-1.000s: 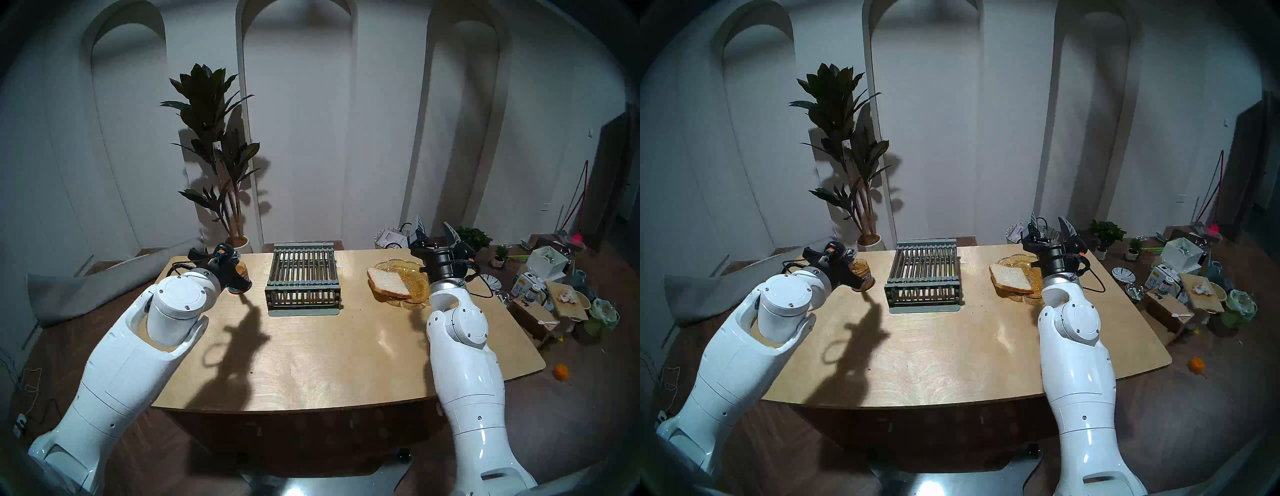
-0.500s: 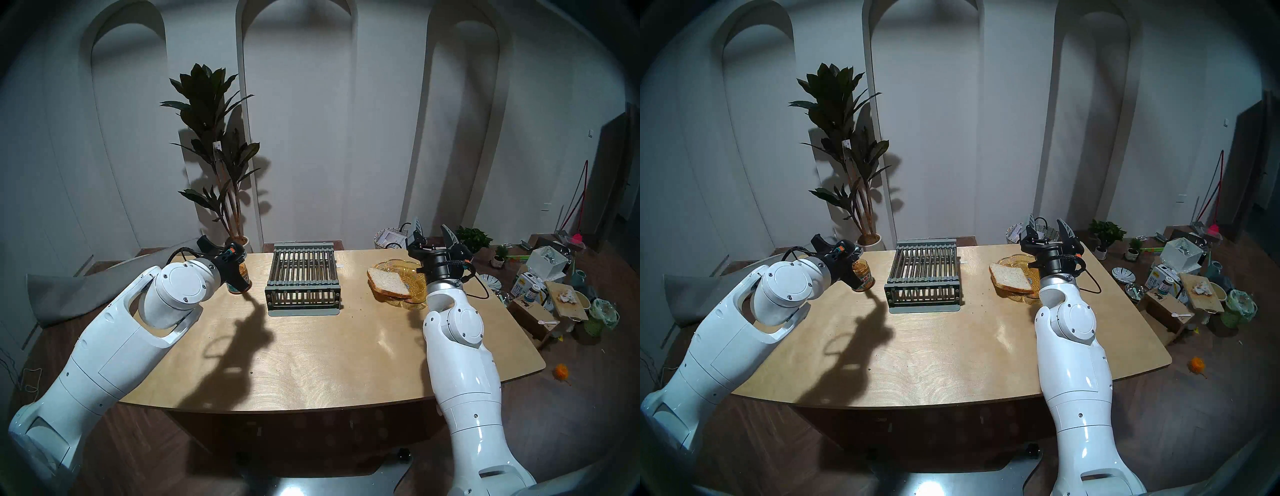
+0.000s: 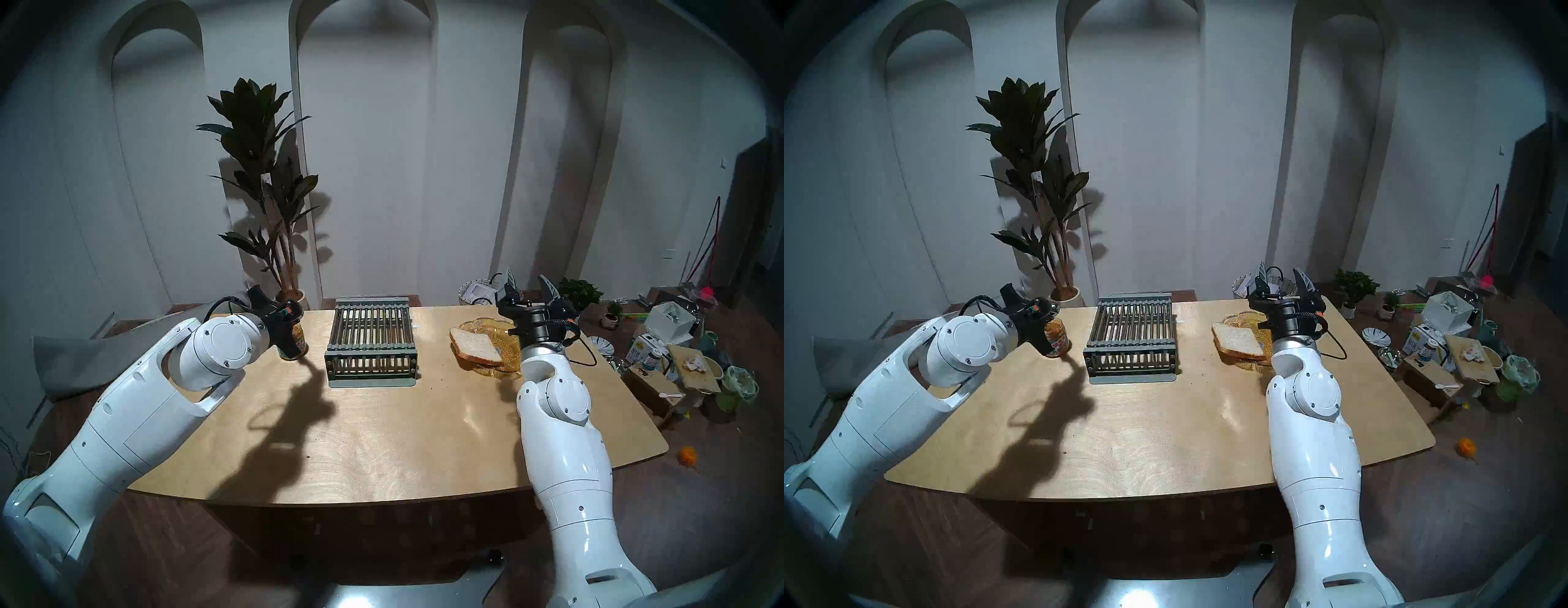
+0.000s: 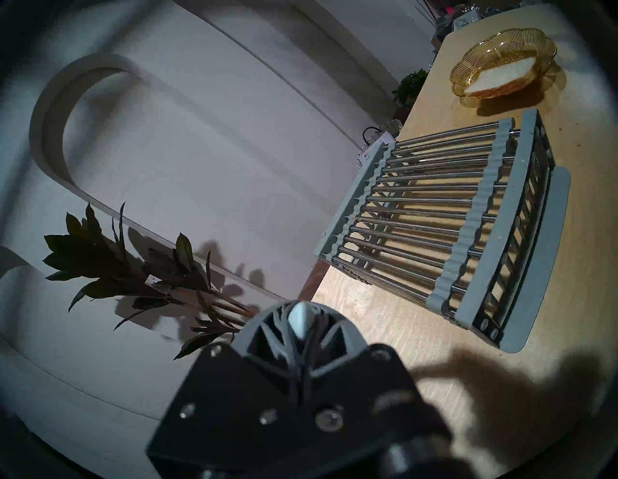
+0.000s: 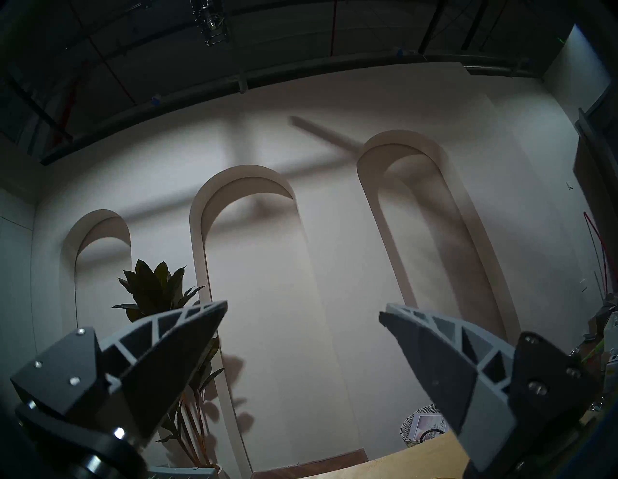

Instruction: Spread peanut butter over the slice of bread with the knife

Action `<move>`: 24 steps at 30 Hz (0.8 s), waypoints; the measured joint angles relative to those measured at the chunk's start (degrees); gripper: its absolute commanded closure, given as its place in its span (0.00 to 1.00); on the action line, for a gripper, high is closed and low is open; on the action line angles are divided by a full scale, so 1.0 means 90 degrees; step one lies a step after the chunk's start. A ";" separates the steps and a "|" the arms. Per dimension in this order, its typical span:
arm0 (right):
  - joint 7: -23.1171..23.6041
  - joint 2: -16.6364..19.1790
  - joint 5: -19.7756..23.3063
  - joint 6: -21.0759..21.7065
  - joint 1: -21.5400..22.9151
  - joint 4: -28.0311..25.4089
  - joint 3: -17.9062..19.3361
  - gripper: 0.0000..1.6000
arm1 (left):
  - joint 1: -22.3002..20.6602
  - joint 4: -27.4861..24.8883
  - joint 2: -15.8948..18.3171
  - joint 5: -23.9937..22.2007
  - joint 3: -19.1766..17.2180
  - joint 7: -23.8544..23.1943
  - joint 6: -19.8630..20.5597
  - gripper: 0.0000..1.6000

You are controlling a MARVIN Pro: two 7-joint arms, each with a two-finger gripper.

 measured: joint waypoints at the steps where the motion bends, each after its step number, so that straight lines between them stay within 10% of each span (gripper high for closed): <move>1: 0.0002 -0.0002 -0.0003 -0.0005 0.0000 0.0000 0.0000 0.00 | -0.0023 0.0028 0.0004 -0.0018 -0.0004 -0.0052 -0.0020 1.00; 24: 0.0030 -0.0051 -0.0056 -0.0071 0.0000 0.0006 -0.0001 0.00 | -0.0190 0.0212 0.0053 -0.0466 -0.0079 -0.0719 -0.0123 1.00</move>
